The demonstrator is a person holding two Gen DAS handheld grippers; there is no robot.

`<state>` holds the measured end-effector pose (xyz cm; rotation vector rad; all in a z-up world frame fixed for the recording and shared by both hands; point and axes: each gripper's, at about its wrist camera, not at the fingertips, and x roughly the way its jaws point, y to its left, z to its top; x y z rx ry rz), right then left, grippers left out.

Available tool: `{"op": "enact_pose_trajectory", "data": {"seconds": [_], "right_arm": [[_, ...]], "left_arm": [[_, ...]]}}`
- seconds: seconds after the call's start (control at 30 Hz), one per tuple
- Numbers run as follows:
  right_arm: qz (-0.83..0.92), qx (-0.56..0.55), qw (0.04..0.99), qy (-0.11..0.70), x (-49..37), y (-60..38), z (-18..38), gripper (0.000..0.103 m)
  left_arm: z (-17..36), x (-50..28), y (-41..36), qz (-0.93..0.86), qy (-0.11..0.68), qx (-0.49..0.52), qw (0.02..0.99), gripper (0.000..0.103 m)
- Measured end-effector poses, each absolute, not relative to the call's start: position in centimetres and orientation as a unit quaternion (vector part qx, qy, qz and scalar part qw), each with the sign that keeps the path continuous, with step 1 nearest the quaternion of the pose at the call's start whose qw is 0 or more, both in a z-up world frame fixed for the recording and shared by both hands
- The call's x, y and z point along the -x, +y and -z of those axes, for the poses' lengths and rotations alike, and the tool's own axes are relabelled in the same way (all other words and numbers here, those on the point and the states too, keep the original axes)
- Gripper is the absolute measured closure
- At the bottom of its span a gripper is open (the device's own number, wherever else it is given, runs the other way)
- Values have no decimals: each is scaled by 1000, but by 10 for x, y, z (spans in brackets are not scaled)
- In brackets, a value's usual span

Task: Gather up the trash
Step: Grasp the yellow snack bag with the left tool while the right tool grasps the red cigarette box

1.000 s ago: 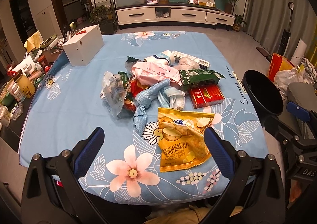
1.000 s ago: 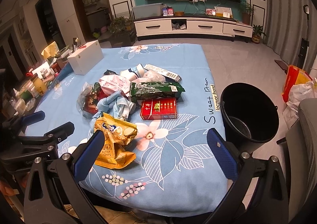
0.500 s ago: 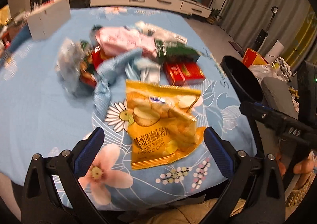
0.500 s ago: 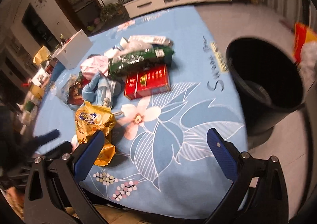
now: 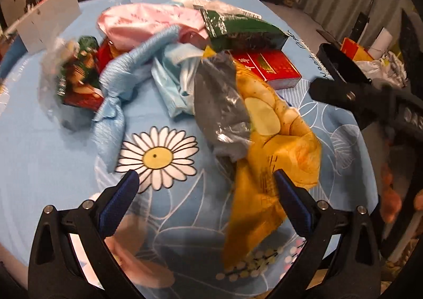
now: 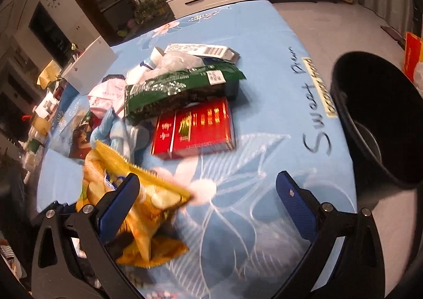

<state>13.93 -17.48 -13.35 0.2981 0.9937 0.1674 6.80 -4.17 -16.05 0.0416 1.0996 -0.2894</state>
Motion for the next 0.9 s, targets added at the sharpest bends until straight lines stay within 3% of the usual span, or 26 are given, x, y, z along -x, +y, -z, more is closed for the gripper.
{"op": "enact_pose_trajectory", "data": {"seconds": [0.1,0.17,0.23,0.33,0.43,0.9], "right_arm": [[-79,-129,867,475,-153,-173,138,2],[-75,-124,866,478,-162,-173,141,2],[-76,-127,865,480,-169,-174,144,2],[-73,-126,865,481,-175,-173,145,2],[-80,-125,865,479,-177,-169,144,2],[-81,-52,869,486,-192,-126,150,2]], "left_arm": [[163,-74,-36,157,513,9,844,4],[164,-75,-32,170,511,28,842,23],[163,-75,-27,196,509,59,836,53],[155,-70,-28,212,495,57,841,83],[142,-62,-24,223,480,53,846,88],[59,-30,29,197,361,59,910,90]]}}
